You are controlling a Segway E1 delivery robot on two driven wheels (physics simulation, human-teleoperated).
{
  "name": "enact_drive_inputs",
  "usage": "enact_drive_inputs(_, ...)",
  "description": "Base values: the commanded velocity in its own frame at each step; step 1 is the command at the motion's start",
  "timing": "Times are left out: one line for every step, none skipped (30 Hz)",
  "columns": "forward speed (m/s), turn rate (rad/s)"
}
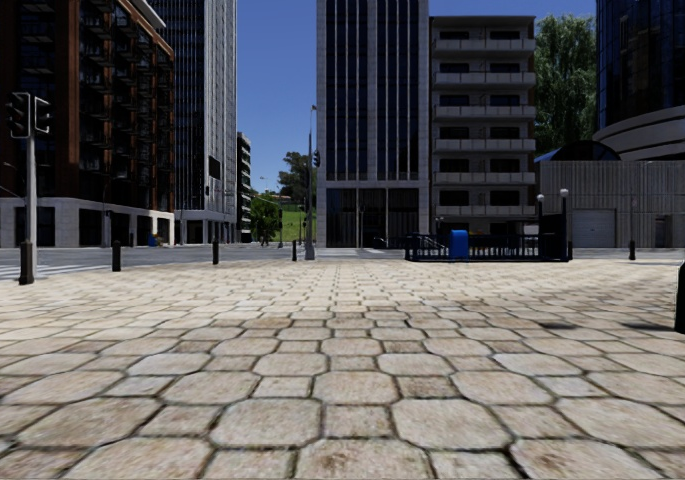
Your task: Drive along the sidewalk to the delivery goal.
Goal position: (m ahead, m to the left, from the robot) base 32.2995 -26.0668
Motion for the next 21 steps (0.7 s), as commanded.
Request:
enact_drive_inputs(2.00, 0.00)
enact_drive_inputs(2.00, 0.00)
enact_drive_inputs(2.00, 0.00)
enact_drive_inputs(2.00, 0.00)
enact_drive_inputs(2.00, 0.00)
enact_drive_inputs(2.00, 0.00)
enact_drive_inputs(2.00, 0.00)
enact_drive_inputs(2.00, 0.00)
enact_drive_inputs(2.00, 0.00)
enact_drive_inputs(2.00, 0.00)
enact_drive_inputs(2.00, 0.00)
enact_drive_inputs(2.00, 0.00)
enact_drive_inputs(2.00, 0.00)
enact_drive_inputs(2.00, 0.00)
enact_drive_inputs(2.00, 0.00)
enact_drive_inputs(2.00, 0.00)
enact_drive_inputs(2.00, 0.00)
enact_drive_inputs(2.00, 0.00)
enact_drive_inputs(2.00, 0.00)
enact_drive_inputs(2.00, 0.00)
enact_drive_inputs(2.00, 0.00)
